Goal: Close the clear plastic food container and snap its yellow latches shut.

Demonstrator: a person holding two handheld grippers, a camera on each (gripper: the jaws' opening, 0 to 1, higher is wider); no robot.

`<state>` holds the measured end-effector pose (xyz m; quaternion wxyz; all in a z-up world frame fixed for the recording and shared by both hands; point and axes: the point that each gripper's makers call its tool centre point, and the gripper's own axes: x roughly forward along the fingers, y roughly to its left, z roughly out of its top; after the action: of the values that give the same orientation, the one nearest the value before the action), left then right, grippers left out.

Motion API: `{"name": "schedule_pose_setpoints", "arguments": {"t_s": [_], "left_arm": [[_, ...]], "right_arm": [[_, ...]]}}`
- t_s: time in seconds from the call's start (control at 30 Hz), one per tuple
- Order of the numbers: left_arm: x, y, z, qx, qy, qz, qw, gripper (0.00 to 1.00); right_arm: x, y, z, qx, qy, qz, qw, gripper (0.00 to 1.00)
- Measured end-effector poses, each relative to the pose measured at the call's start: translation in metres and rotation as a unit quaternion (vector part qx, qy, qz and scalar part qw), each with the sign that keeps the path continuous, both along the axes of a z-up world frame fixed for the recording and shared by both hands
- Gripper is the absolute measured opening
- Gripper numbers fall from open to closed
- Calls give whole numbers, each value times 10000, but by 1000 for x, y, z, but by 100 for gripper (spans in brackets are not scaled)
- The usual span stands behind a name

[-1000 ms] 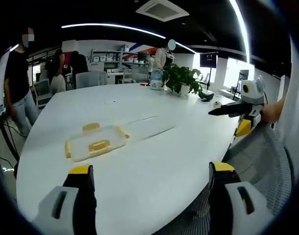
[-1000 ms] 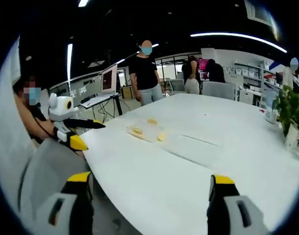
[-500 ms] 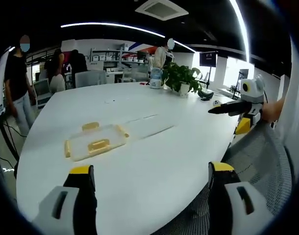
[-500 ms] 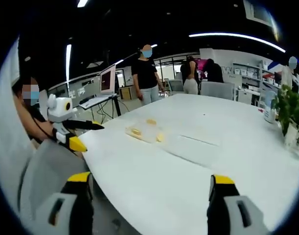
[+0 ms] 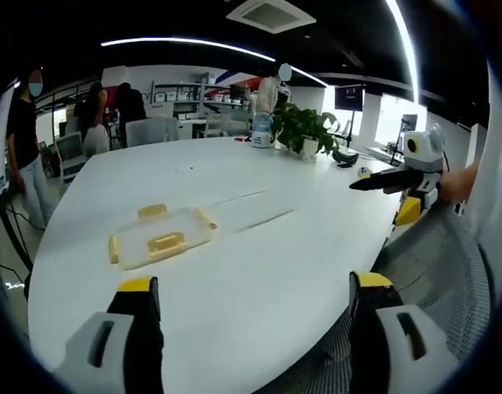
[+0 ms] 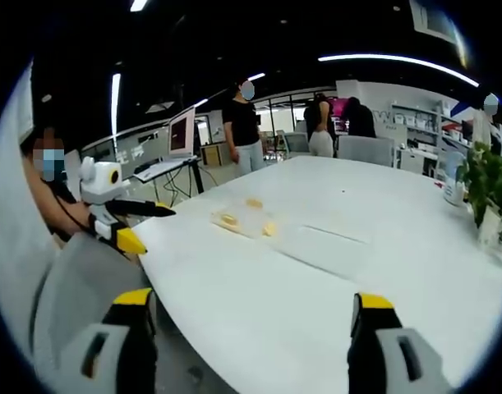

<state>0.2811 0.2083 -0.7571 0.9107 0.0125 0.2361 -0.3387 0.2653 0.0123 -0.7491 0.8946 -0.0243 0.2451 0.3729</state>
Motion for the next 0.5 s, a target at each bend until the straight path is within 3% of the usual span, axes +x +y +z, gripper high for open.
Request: {"name": "schedule_pose_setpoints", "arguments": {"t_s": [0.5], "left_arm": [[-4, -4, -3, 60, 71, -112, 9999, 93]], "right_arm": [[2, -5, 0, 14, 0, -129, 9999, 99]]}}
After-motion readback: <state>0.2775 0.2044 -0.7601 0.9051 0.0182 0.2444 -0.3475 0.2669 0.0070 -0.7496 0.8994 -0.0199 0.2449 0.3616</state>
